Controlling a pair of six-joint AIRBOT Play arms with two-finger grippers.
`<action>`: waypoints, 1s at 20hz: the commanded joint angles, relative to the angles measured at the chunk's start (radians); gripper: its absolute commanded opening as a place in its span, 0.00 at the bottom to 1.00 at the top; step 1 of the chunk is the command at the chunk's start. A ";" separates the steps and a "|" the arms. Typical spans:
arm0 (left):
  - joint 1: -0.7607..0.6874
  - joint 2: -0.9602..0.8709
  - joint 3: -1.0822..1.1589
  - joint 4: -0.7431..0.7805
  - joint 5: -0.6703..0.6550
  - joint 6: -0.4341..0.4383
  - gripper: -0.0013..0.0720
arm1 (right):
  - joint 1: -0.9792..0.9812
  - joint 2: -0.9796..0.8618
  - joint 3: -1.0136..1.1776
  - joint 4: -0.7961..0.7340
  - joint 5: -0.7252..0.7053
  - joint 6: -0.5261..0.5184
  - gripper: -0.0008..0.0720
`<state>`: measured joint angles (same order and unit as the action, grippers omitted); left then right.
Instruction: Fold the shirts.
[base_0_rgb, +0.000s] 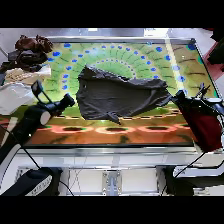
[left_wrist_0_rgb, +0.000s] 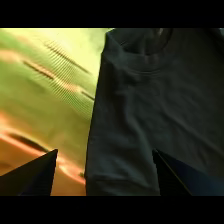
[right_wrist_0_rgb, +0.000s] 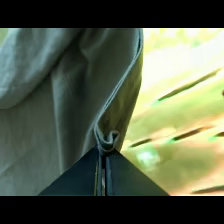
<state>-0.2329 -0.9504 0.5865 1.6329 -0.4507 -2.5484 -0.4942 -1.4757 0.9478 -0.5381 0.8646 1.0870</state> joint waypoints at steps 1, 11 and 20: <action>0.003 0.019 -0.187 -0.098 0.221 -0.321 0.94 | 0.001 0.038 0.000 0.067 0.038 -0.040 0.06; 0.003 -0.133 -0.190 -0.988 0.152 0.586 0.80 | 0.001 0.063 0.000 0.085 0.066 -0.041 0.06; 0.032 -0.430 0.035 -1.301 0.005 1.027 0.80 | 0.001 0.063 0.000 0.093 0.093 -0.066 0.06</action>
<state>-0.2169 -1.2884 0.5488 0.3962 -0.3660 -1.6337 -0.4934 -1.4136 0.9474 -0.4503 0.9459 1.0328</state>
